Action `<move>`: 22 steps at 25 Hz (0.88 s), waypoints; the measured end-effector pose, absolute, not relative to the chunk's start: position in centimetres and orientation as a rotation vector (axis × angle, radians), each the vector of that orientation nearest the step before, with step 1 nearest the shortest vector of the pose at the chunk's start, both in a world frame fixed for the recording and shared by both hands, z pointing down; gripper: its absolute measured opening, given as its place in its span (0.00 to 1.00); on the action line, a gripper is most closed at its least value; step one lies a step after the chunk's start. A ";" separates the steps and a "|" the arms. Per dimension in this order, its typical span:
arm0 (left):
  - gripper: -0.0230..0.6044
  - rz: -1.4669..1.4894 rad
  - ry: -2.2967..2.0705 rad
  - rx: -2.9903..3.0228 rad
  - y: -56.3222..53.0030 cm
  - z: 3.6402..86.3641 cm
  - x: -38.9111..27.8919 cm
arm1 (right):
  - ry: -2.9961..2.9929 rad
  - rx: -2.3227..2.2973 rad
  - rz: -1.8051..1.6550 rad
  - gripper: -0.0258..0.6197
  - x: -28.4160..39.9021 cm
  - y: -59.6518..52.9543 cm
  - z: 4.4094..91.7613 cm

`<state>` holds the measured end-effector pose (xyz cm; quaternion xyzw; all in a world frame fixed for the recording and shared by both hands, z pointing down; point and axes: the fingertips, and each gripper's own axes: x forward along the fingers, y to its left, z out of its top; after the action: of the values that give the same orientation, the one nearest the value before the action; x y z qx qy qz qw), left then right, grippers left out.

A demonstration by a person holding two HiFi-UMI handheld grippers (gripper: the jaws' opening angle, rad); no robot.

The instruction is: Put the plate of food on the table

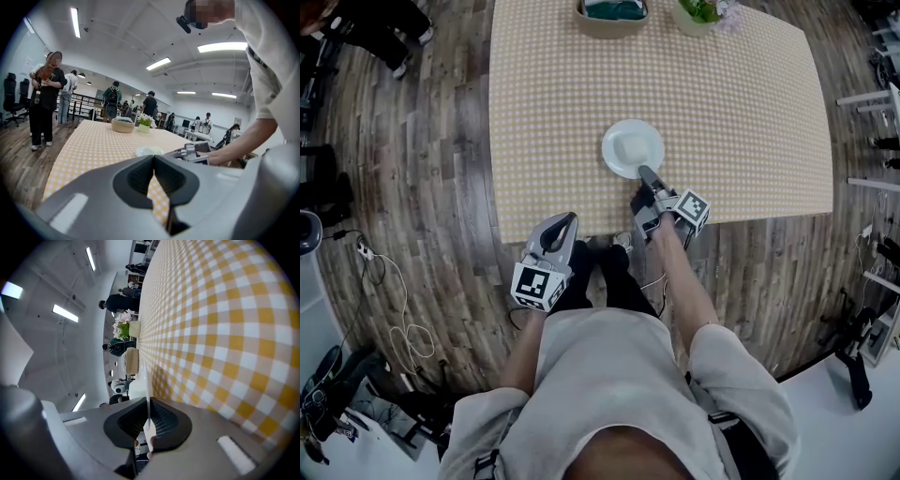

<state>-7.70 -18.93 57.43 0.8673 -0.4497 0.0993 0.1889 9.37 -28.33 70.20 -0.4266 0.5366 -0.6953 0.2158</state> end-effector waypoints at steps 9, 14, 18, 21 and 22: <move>0.05 0.270 -1.270 2.421 -19.0 57.6 -8.1 | 1.493 -1.137 -1.887 0.06 8.4 -33.4 70.4; 0.05 0.269 -1.280 2.410 -18.9 57.8 -8.8 | 1.475 -1.153 -1.893 0.06 8.1 -34.7 70.9; 0.05 0.270 -1.282 2.406 -18.5 58.0 -8.8 | 1.456 -1.157 -1.909 0.06 7.8 -34.9 70.9; 0.05 0.267 -1.279 2.406 -18.3 58.0 -8.7 | 1.435 -1.169 -1.915 0.06 7.9 -34.8 71.2; 0.05 0.266 -1.278 2.406 -18.2 57.9 -8.7 | 1.434 -1.174 -1.915 0.06 8.0 -34.7 71.3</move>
<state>-8.67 -18.21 57.94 0.8611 -0.4572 0.0952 0.2009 7.96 -34.73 71.27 -0.4281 0.5228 -0.6984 0.2359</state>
